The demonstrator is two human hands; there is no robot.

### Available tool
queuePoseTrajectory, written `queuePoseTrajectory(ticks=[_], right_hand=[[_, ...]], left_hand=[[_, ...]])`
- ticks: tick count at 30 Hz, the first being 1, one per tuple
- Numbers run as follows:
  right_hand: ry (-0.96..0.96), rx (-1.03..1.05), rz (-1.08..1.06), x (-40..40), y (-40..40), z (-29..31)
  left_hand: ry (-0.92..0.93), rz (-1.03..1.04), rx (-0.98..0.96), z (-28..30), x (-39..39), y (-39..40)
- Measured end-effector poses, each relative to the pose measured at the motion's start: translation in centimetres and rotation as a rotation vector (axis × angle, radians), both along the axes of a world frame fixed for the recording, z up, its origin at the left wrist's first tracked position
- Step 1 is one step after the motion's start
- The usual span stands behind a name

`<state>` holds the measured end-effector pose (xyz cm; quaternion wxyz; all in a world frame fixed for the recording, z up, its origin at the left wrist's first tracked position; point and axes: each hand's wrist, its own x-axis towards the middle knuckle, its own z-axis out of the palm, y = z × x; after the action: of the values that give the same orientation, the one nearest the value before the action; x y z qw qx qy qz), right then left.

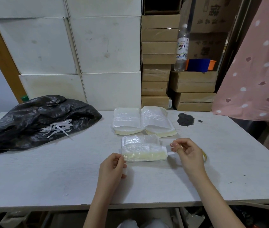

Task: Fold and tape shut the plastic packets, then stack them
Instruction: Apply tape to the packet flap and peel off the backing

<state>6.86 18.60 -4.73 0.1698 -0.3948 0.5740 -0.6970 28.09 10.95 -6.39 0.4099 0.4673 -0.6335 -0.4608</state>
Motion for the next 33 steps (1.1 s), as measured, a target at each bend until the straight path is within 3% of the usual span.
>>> queuePoseTrajectory(ticks=[3, 8, 14, 22, 24, 26, 33], right_hand=[[0.056, -0.003, -0.100, 0.2, -1.9, 1.9], [0.285, 0.075, 0.010, 3.3, -6.6, 6.7], [0.262, -0.087, -0.121, 4.3, -9.8, 10.2], [0.494, 0.352, 0.542, 11.9, -15.8, 5.4], [0.647, 0.447, 0.659, 13.0, -16.5, 4.0], [0.792, 0.501, 0.743, 13.5, -16.8, 3.1], [0.767, 0.545, 0.893, 13.3, -16.5, 2.7]], left_hand=[[0.003, -0.005, -0.004, 0.1, 0.1, 0.1], [-0.002, -0.016, -0.003, 0.2, 0.2, 0.3], [-0.052, -0.032, -0.029, -0.1, 0.1, 0.2], [-0.090, -0.037, -0.065, -0.2, 0.1, -0.1], [-0.122, -0.033, -0.075, -0.3, 0.1, -0.3], [-0.144, -0.023, -0.071, -0.3, 0.1, -0.5], [-0.169, -0.029, -0.065, -0.2, 0.1, -0.6]])
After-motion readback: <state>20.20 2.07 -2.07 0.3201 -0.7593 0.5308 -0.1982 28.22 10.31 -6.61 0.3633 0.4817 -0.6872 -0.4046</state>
